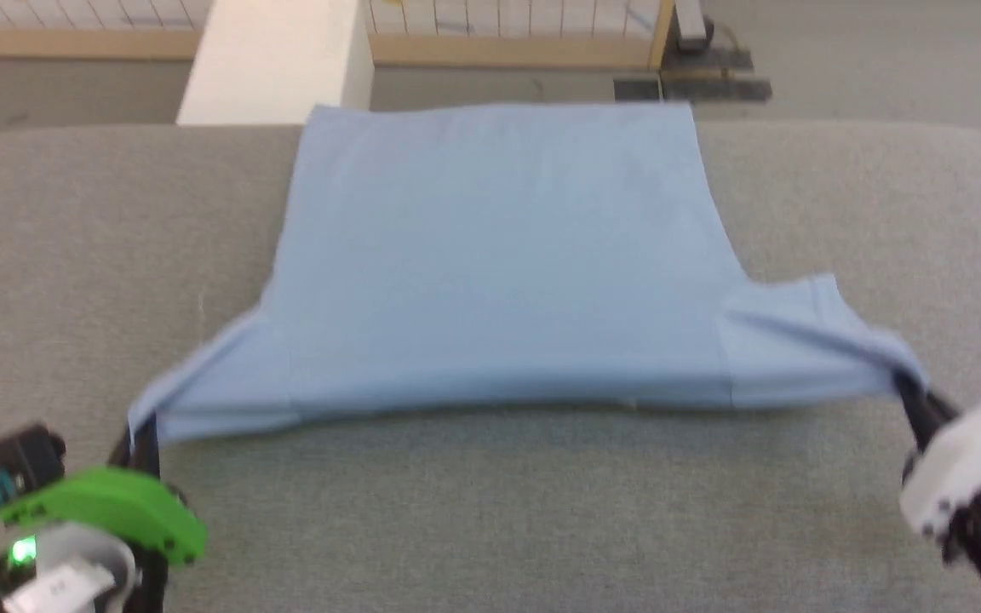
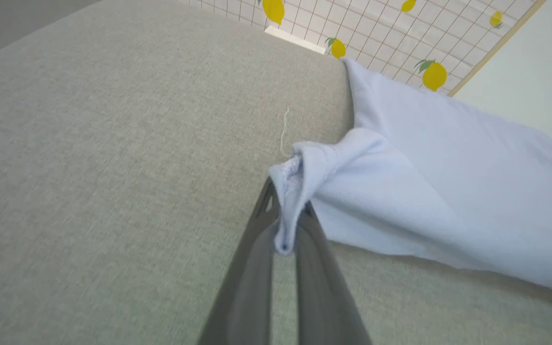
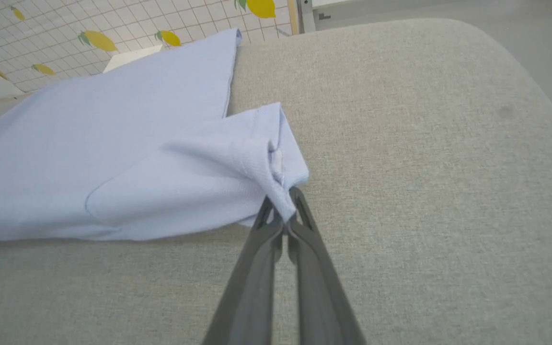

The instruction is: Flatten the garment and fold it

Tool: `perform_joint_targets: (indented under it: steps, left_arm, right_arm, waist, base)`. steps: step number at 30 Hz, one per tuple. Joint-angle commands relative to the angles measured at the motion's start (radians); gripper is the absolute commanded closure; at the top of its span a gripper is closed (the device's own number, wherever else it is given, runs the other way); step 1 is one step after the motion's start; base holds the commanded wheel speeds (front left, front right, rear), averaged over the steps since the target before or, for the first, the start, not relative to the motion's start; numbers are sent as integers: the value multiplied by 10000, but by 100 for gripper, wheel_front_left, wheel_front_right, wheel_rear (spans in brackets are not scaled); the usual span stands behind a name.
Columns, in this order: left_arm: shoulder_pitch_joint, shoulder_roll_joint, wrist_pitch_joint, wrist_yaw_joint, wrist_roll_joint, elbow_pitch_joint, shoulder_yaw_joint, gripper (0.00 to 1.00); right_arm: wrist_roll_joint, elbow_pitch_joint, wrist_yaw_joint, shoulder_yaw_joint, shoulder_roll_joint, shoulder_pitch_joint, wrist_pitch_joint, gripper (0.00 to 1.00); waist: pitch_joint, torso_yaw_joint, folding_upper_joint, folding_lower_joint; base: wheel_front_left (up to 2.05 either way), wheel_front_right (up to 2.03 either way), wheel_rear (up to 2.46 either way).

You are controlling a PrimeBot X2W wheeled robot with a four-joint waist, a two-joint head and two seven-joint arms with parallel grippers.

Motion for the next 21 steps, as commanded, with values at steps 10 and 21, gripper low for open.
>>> perform_joint_targets:
  steps: [10, 21]
  left_arm:
    - [2315, -119, 426, 944, 181, -1250, 315, 100]
    - [2957, -245, 467, 1290, 440, -878, 151, 100]
  right_arm:
    - [510, -1216, -13, -1541, 718, 3223, 1986, 100]
    - [1052, 286, -13, -1176, 722, 4174, 2274, 100]
  waist:
    - [-698, 382, 60, 1]
    - [-586, 354, 60, 1]
  base:
    - [0, 0, 0]
    - [0, 0, 0]
